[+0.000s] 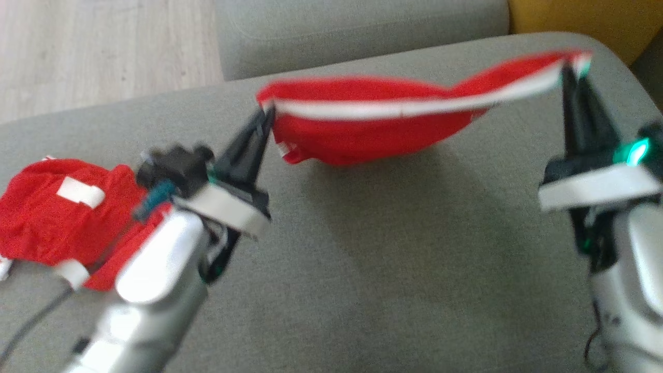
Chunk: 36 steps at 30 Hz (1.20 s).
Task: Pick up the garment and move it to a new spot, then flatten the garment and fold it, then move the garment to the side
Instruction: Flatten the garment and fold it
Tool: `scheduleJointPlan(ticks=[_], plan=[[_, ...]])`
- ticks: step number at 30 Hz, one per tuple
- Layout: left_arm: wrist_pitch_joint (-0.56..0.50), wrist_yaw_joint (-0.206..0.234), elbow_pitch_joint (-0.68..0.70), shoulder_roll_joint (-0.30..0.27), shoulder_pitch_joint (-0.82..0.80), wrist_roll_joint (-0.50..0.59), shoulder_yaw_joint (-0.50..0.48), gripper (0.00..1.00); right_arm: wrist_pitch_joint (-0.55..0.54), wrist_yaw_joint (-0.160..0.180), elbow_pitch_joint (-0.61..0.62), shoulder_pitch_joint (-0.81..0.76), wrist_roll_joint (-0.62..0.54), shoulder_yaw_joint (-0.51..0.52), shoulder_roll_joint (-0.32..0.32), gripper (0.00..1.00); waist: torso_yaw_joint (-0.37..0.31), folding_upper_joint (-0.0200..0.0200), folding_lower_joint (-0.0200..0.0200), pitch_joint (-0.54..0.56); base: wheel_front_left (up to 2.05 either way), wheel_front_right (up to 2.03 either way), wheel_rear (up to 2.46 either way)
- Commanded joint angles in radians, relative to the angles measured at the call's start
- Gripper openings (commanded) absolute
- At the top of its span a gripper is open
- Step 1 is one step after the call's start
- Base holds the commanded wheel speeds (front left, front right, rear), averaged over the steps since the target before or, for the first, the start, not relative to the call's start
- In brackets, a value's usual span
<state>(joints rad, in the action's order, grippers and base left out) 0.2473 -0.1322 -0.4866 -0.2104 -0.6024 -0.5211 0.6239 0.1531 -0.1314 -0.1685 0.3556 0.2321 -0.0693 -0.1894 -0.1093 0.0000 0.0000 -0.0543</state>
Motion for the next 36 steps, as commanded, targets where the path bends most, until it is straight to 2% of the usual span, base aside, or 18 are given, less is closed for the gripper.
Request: scheduleJointPlan(ticks=[1, 6, 10, 24, 29, 32, 34, 35, 36], plan=[[0.0, 0.002, 0.041, -0.038, -0.088, -0.001, -0.047, 0.0, -0.01, 0.001, 0.05, 0.064, 0.008, -0.033, -0.024, 0.0, 0.008, 0.0, 0.0, 0.019, 0.0, 0.0, 0.0], [-0.027, 0.004, 0.087, -0.075, -0.186, -0.023, -0.081, 0.0, -0.064, 0.001, 0.105, 0.188, 0.033, -0.071, -0.078, 0.0, 0.016, 0.0, 0.0, 0.058, 0.0, 0.0, 0.0], [-0.038, 0.027, 0.134, -0.101, -0.211, -0.026, -0.107, 0.0, -0.1, 0.001, 0.151, 0.225, 0.038, -0.06, -0.085, 0.0, 0.017, 0.0, 0.0, 0.077, 0.0, 0.0, 0.0], [-0.146, 0.154, 0.478, -0.178, -0.082, -0.048, -0.146, 0.0, -0.245, 0.001, 0.402, 0.057, 0.003, 0.037, -0.024, 0.0, 0.016, 0.0, 0.0, 0.078, 0.0, 0.0, 0.0], [-0.196, 0.156, 0.449, -0.182, -0.131, -0.057, -0.148, 0.0, -0.274, 0.001, 0.358, 0.117, -0.01, 0.024, -0.02, 0.0, 0.001, 0.0, 0.0, 0.02, 0.0, 0.0, 0.0], [-0.219, 0.127, 0.381, -0.175, -0.21, -0.073, -0.151, 0.0, -0.277, 0.001, 0.27, 0.215, 0.009, 0.021, -0.014, 0.0, -0.012, 0.0, 0.0, -0.055, 0.0, 0.0, 0.0], [-0.231, 0.088, 0.275, -0.17, -0.326, -0.078, -0.157, 0.0, -0.26, 0.001, 0.133, 0.357, 0.022, 0.002, -0.019, 0.0, -0.022, 0.0, 0.0, -0.142, 0.0, 0.0, 0.0], [-0.231, 0.088, 0.275, -0.17, -0.326, -0.078, -0.157, 0.0, -0.26, 0.001, 0.133, 0.357, 0.022, 0.002, -0.019, 0.0, -0.022, 0.0, 0.0, -0.142, 0.0, 0.0, 0.0], [-0.231, 0.077, 0.235, -0.171, -0.37, -0.071, -0.157, 0.0, -0.249, 0.001, 0.079, 0.412, 0.027, -0.007, -0.019, 0.0, -0.027, 0.0, 0.0, -0.168, 0.0, 0.0, 0.0]])
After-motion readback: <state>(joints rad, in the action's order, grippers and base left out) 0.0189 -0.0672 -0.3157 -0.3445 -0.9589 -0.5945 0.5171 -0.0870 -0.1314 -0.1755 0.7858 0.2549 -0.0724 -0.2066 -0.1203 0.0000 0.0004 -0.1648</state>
